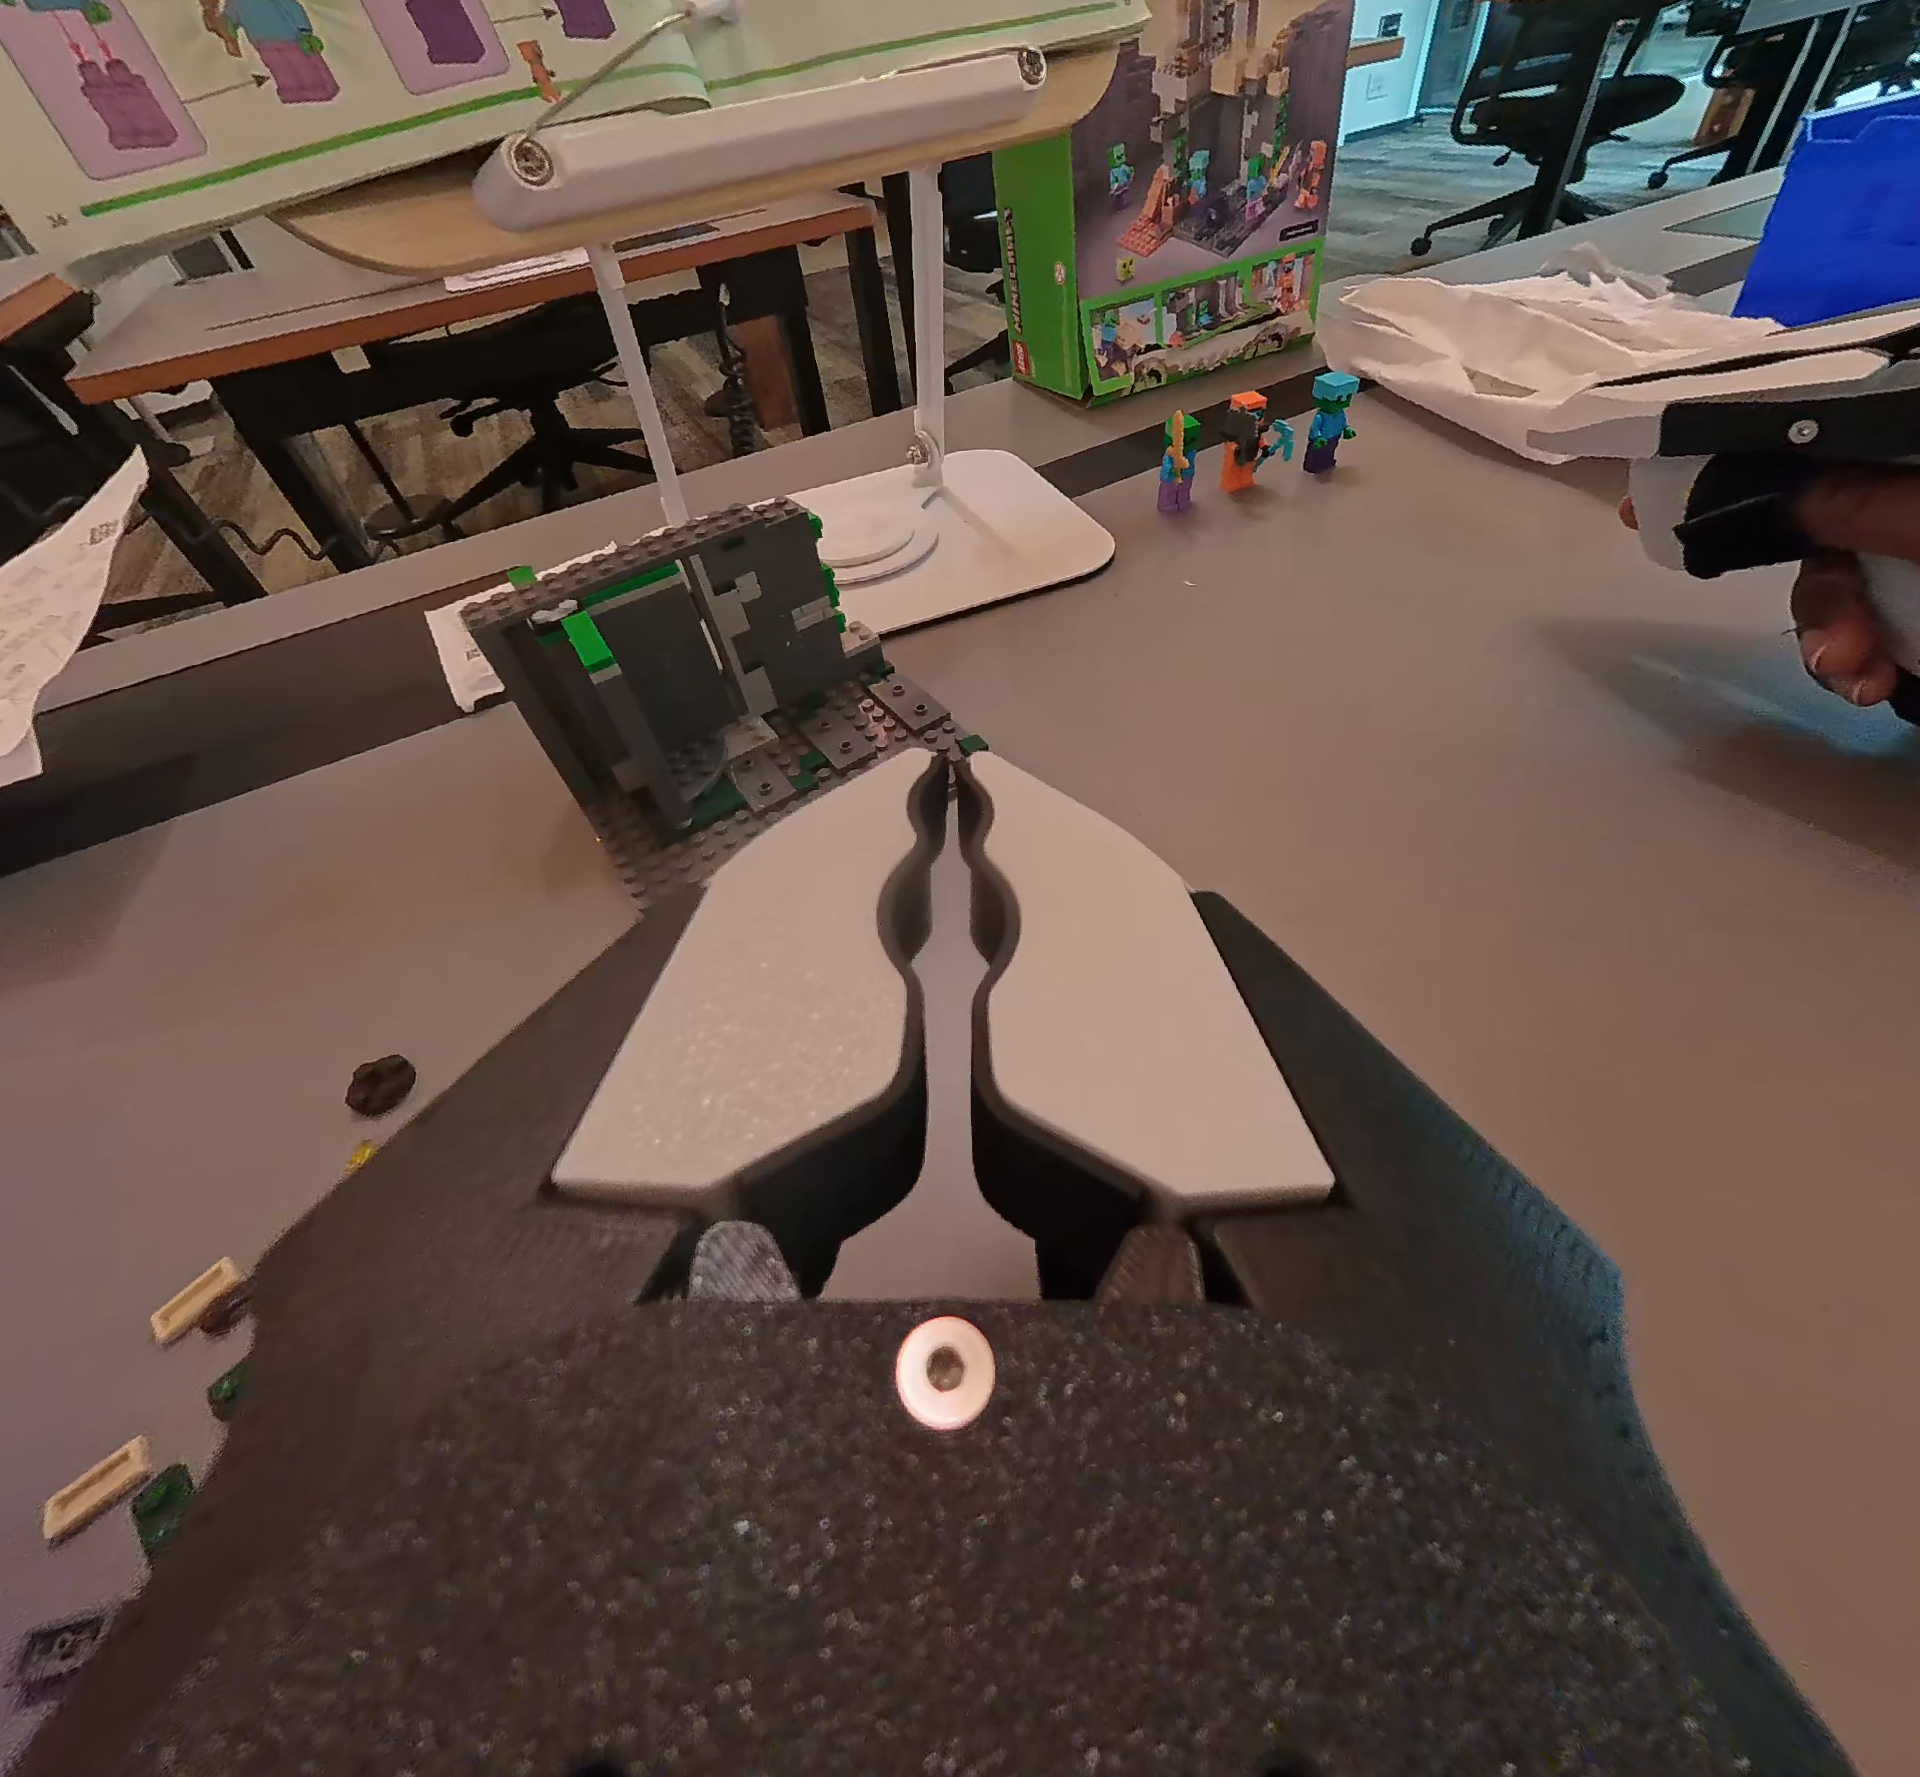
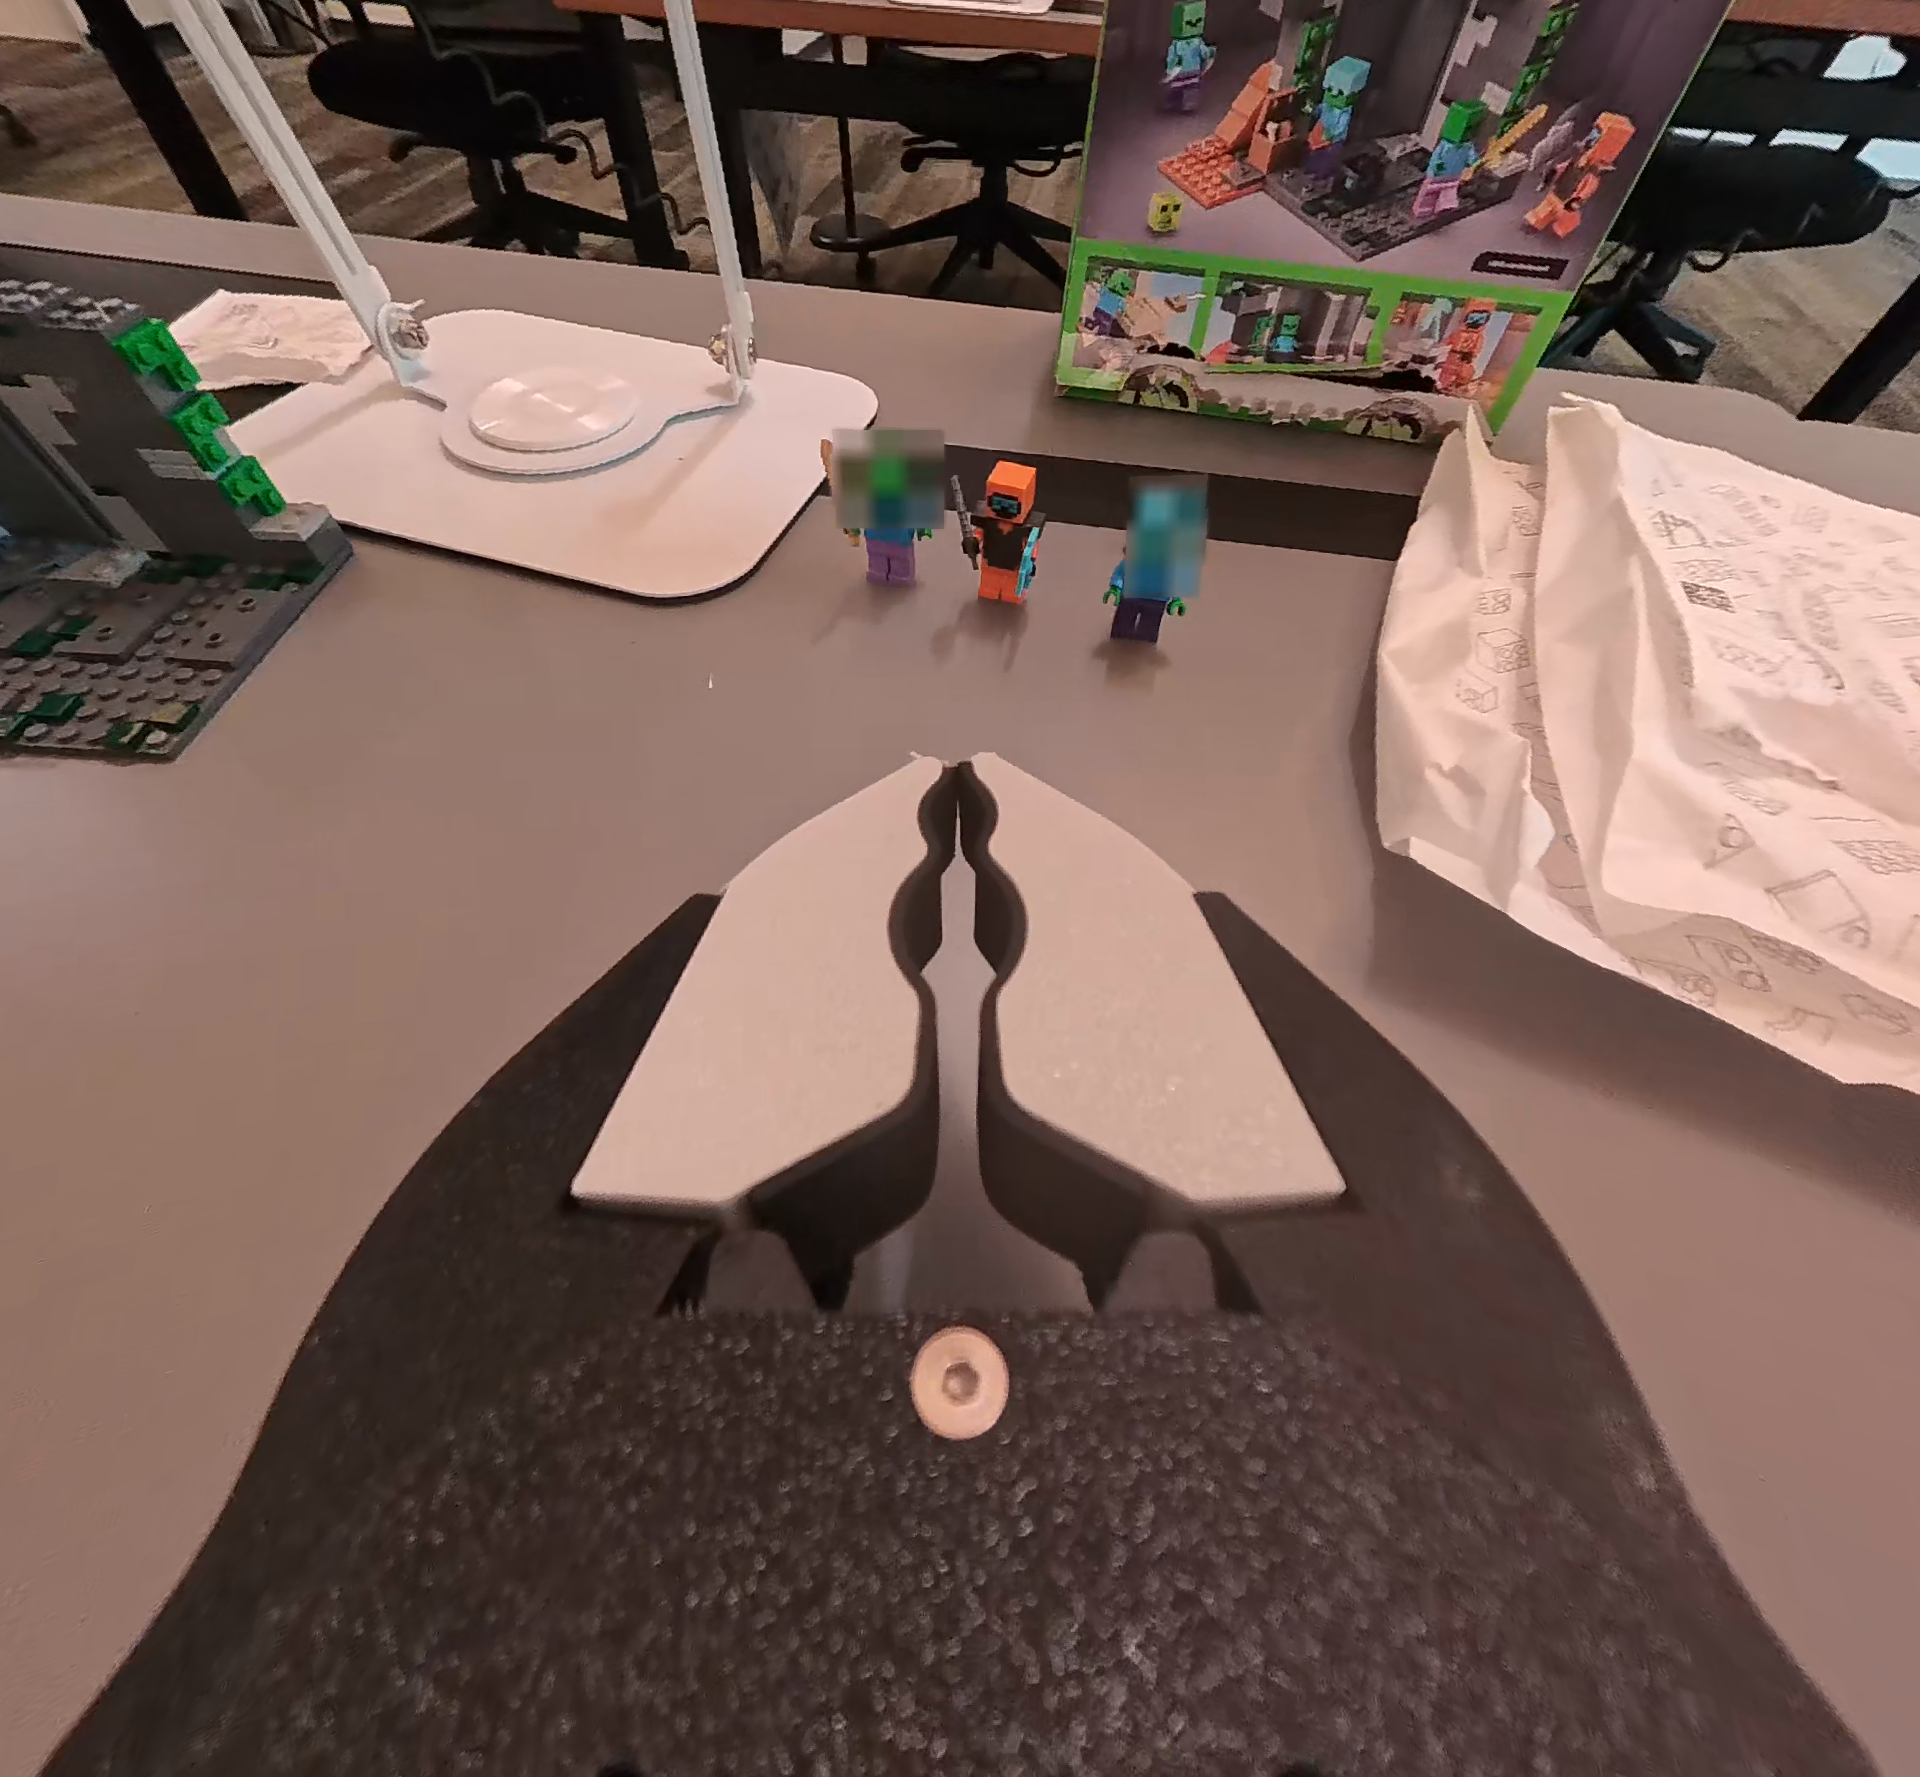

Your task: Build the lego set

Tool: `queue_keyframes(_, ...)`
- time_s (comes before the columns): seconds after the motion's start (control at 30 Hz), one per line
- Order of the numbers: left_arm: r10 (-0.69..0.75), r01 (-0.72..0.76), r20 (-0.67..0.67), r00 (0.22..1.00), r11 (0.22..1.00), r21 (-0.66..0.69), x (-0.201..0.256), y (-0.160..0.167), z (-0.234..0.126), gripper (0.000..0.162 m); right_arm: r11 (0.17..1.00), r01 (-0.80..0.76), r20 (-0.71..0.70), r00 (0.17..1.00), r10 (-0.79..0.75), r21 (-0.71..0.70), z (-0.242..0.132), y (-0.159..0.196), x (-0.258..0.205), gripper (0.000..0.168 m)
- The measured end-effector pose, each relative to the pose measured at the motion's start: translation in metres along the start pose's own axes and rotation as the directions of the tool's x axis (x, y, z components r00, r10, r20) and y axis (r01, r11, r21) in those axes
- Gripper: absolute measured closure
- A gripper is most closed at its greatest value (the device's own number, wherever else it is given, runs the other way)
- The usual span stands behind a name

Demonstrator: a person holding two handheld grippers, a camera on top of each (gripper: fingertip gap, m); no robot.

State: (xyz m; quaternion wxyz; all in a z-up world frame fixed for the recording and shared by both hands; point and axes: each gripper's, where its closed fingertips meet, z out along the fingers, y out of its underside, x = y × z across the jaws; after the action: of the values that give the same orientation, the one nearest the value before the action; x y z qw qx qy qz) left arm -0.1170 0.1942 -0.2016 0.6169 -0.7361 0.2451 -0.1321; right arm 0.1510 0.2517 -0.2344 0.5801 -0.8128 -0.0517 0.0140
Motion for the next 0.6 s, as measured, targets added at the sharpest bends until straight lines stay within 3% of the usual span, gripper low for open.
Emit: queue_keyframes(0.6, -0.028, 0.025, 0.095, 0.995, 0.999, 0.033, -0.020, -0.008, 0.008, 0.162, 0.998, 0.017, 0.039, 0.999, -0.020, 0.067, -0.006, -0.014, -0.014, 0.166)
